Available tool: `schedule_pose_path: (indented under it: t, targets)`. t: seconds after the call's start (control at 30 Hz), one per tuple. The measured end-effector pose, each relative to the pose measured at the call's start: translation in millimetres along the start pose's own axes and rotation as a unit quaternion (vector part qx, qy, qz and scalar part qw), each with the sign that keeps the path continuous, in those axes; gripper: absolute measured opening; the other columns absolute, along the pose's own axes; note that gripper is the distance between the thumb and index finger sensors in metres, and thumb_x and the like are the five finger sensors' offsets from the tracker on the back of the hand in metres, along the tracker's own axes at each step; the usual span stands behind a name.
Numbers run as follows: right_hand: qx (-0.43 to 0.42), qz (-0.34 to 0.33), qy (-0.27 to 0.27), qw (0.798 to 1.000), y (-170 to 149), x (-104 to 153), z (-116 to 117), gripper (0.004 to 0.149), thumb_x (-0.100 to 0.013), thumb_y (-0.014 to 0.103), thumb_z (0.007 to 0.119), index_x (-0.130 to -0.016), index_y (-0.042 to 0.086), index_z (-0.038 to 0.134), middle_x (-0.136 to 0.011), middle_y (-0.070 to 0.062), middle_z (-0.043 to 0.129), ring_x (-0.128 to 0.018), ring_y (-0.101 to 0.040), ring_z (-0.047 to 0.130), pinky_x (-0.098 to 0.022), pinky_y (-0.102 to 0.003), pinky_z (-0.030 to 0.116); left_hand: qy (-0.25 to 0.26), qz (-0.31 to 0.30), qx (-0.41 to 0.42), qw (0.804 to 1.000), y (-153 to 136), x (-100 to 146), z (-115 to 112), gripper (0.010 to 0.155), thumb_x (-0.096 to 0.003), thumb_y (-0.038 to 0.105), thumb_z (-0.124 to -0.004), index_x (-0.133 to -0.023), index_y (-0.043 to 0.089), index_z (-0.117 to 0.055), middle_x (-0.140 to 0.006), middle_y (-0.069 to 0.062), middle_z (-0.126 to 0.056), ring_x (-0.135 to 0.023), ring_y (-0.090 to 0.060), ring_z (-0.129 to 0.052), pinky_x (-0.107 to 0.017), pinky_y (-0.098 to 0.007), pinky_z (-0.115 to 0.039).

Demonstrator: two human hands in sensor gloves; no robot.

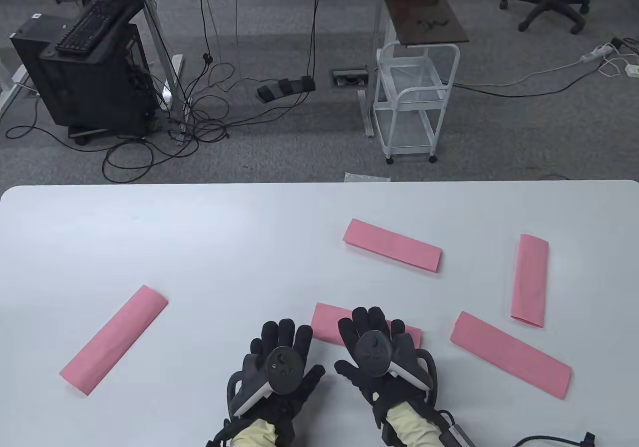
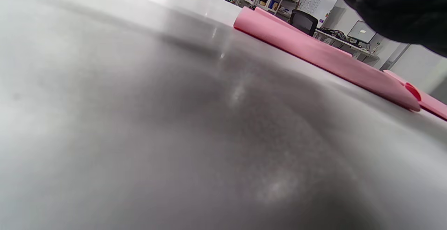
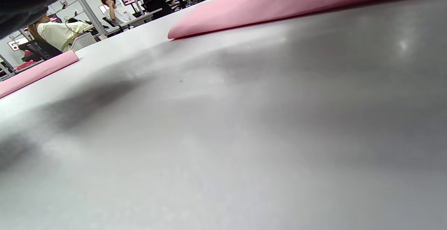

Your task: Unfold complexly folded papers and stack

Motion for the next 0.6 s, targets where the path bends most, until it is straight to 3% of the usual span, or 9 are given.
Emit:
schedule_pose_path:
  t: [0.13,0.3,0.4,0.6]
  targets:
    - [-0.012,0.007,0.013,1.0,-5,-3,1,0.072,-0.052,0.055,0.06,-0.106,0.039,0.016,-0.115,0.01,0.0,-0.099,-0.015,-0.013,-0.067,-0.046,-0.011,0.002,0.002,0.004,1.0,-1,1,2,0.074,-0.0604,0.057,-0.05,-0.109,0.031,-0.001,-0.112,-0.001,0.015,-0.096,-0.032,0.021,-0.066,-0.053,0.007]
    - [-0.026,0.043,0.035,0.998,-10,-29,-14,0.087,-0.045,0.049,0.076,-0.102,0.045,0.009,-0.113,0.013,-0.007,-0.1,-0.017,-0.015,-0.067,-0.049,-0.012,0.0,-0.001,0.012,1.0,-2,1,2,0.074,-0.0604,0.056,-0.05,-0.11,0.031,-0.002,-0.112,-0.001,0.015,-0.096,-0.032,0.021,-0.066,-0.053,0.007]
    - [-0.024,0.078,0.1,0.992,-16,-54,-17,0.093,-0.043,0.047,0.08,-0.1,0.046,0.006,-0.112,0.01,-0.005,-0.101,-0.019,-0.014,-0.067,-0.051,-0.012,-0.006,0.001,0.014,1.0,-2,2,2,0.074,-0.0605,0.056,-0.05,-0.11,0.031,-0.001,-0.112,-0.001,0.015,-0.096,-0.032,0.021,-0.066,-0.053,0.007]
    - [-0.014,0.126,0.168,0.978,-23,-83,-16,0.095,-0.042,0.044,0.081,-0.098,0.045,0.004,-0.112,0.009,-0.005,-0.104,-0.023,-0.007,-0.068,-0.054,-0.01,-0.005,0.003,0.027,1.0,-4,4,3,0.074,-0.0605,0.056,-0.05,-0.11,0.031,-0.002,-0.112,-0.001,0.014,-0.096,-0.032,0.021,-0.066,-0.053,0.006]
Point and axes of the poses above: the tracker on the back of each hand, its own y axis roughly to the thumb side, its own x axis roughly from the fingertips to the wrist, z = x × y, the point moved 2 cm from there along -x, roughly from the wrist to the fingertips
